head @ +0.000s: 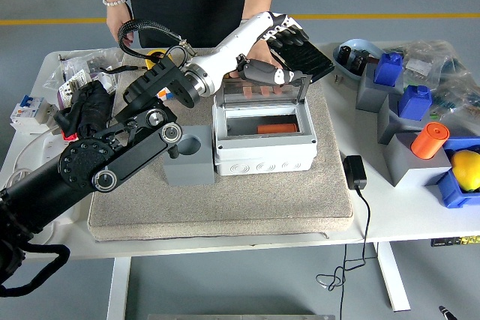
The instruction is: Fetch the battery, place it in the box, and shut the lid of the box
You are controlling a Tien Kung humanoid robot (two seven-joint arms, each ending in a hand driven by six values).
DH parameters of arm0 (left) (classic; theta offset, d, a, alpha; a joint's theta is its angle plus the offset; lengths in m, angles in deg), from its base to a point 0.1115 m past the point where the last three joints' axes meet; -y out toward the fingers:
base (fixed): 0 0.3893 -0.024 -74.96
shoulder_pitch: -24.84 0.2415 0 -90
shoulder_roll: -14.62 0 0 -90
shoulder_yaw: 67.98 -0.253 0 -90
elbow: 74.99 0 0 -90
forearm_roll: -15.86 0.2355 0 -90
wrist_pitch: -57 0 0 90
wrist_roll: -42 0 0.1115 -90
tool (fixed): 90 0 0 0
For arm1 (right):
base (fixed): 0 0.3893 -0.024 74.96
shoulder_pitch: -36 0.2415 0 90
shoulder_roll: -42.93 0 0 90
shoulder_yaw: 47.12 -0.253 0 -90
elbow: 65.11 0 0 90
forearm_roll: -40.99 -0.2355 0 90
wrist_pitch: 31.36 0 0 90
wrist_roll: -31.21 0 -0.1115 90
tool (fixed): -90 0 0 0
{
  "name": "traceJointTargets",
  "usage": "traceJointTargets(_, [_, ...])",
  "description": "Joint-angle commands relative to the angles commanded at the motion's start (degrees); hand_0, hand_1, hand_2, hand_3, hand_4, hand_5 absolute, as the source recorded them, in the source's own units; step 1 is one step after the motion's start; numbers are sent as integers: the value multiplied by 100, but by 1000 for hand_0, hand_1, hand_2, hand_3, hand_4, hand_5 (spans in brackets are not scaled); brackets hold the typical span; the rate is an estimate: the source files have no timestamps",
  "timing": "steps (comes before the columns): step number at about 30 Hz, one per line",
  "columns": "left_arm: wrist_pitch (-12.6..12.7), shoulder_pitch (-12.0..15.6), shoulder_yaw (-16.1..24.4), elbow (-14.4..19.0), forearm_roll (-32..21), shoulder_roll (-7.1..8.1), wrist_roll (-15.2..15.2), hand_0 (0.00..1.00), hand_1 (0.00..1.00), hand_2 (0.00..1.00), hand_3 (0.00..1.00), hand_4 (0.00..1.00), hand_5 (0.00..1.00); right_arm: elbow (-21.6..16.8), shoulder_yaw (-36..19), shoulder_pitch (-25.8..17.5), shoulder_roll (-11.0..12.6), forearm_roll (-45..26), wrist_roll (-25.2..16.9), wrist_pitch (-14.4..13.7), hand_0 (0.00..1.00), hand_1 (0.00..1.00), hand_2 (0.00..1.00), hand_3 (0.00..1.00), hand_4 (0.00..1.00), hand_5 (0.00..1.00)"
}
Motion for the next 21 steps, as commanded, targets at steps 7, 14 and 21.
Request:
traceJointTargets(7, [-385,-126,-335,-403,553,102,-434,824,823,783,756,930,263,-2,0,7,5,-7,1,-5,666,637,641,535,881,433])
traceJointTargets(14, [-690,-7,-387,-187,514,188,-743,812,809,766,742,937,307,-7,-15,3,7,20,-3,-7,666,637,641,535,881,433])
traceJointTargets(21, [-872,108,-453,114,513,270,-1011,774,763,743,705,930,316,-9,-51,-1,3,39,-9,-16,666,637,641,535,881,433])
